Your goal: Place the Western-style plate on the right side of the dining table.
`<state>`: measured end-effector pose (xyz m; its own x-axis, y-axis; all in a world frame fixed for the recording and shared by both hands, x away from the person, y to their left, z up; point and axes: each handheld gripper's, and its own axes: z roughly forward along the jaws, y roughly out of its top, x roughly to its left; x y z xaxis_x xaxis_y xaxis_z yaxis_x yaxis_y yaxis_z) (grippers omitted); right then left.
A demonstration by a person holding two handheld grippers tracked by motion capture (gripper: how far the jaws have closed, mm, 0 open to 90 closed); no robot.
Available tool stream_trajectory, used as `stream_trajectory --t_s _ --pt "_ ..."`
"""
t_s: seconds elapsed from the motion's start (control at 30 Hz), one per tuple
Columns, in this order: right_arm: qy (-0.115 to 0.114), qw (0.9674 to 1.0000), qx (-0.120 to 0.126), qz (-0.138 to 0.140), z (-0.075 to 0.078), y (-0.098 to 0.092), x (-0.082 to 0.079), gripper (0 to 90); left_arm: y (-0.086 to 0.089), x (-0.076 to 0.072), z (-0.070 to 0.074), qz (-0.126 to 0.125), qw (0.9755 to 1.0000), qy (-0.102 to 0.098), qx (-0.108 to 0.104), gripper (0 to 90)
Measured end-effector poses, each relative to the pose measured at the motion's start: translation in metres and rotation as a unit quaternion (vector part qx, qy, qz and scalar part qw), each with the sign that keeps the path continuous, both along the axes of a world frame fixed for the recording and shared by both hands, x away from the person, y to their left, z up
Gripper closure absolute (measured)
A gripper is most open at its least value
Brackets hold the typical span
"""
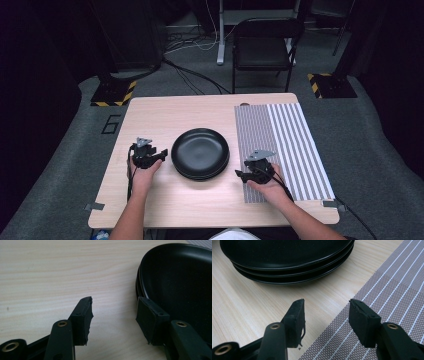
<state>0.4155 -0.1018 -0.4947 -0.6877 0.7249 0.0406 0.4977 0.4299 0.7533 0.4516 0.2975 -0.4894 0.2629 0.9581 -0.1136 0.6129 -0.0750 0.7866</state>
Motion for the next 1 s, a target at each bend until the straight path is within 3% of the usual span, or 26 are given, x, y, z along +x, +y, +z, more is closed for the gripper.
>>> stream_trajectory --t_s 0.2,0.53,0.7,1.0 --pt "0.002 1.0 0.006 0.003 0.002 0.003 0.006 47.9 -0.002 -0.002 0.004 -0.01 1.0 -0.002 0.0 46.1" --pt "0.003 0.9999 0.015 -0.001 0.007 0.006 0.016 52.1 -0.006 -0.002 0.01 -0.02 0.9996 0.002 -0.018 52.0" --pt "0.002 0.9996 0.022 -0.017 0.008 0.005 0.024 52.3 -0.008 0.0 0.011 -0.024 0.9994 0.011 -0.022 55.3" --pt "0.012 0.9993 0.026 -0.024 0.008 0.006 0.034 54.1 -0.008 0.002 0.012 -0.026 0.9982 0.018 -0.05 60.4"
